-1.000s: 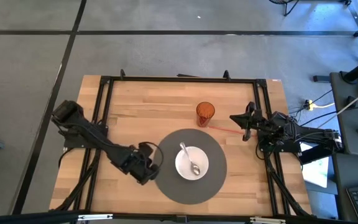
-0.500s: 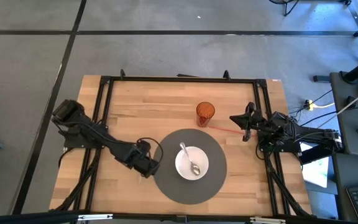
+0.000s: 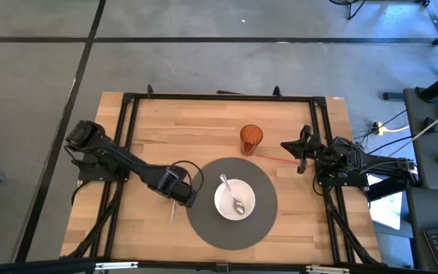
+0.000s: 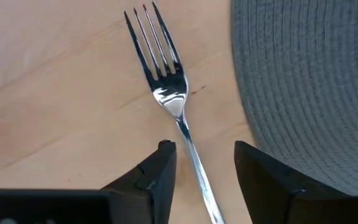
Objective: Pick & Place Utensil
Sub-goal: Put the silver fork into the white bowl
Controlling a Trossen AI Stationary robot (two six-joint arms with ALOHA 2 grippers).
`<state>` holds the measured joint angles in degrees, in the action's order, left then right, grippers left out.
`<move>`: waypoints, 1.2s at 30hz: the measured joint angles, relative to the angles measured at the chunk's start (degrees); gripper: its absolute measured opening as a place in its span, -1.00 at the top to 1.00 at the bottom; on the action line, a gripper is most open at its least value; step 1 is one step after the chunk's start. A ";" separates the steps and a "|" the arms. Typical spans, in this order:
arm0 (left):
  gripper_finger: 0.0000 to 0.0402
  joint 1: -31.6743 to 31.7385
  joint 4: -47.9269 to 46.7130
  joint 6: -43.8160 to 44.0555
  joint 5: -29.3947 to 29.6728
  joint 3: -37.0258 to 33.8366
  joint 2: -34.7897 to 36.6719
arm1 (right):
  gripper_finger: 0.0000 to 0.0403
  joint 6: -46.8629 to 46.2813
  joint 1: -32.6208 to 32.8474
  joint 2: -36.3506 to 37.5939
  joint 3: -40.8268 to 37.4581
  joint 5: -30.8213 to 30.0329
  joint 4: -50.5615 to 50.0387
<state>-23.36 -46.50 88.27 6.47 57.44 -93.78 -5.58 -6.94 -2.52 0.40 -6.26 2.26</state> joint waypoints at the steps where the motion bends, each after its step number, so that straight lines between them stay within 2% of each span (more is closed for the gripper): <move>1: 0.25 0.00 0.37 -0.47 -0.05 -0.31 -0.11 | 0.94 -0.01 0.00 0.00 0.00 0.05 -0.02; 14: 0.28 -0.65 15.02 2.60 -1.62 -10.94 0.05 | 0.94 0.00 0.00 0.00 0.00 0.41 -0.09; 20: 0.40 -0.65 15.39 3.72 -2.12 -12.48 0.15 | 0.94 0.02 0.00 0.00 0.00 0.39 -0.13; 23: 0.58 -0.62 14.66 1.94 -2.78 -12.53 0.11 | 0.94 0.02 0.00 0.00 0.00 0.39 -0.13; 27: 0.92 -0.61 13.02 -1.92 -2.97 -11.50 -0.27 | 0.94 0.04 0.00 0.01 0.00 0.38 -0.13; 31: 0.95 -0.21 8.85 -6.46 -2.98 -8.28 -0.63 | 0.94 0.04 0.00 0.02 0.00 0.39 -0.13; 36: 0.96 0.57 -5.08 -11.47 0.80 0.99 -0.73 | 0.94 0.04 0.00 0.02 0.00 0.37 -0.12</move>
<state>-22.78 -51.58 76.79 7.26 58.43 -94.51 -5.54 -6.94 -2.50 0.40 -5.89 2.14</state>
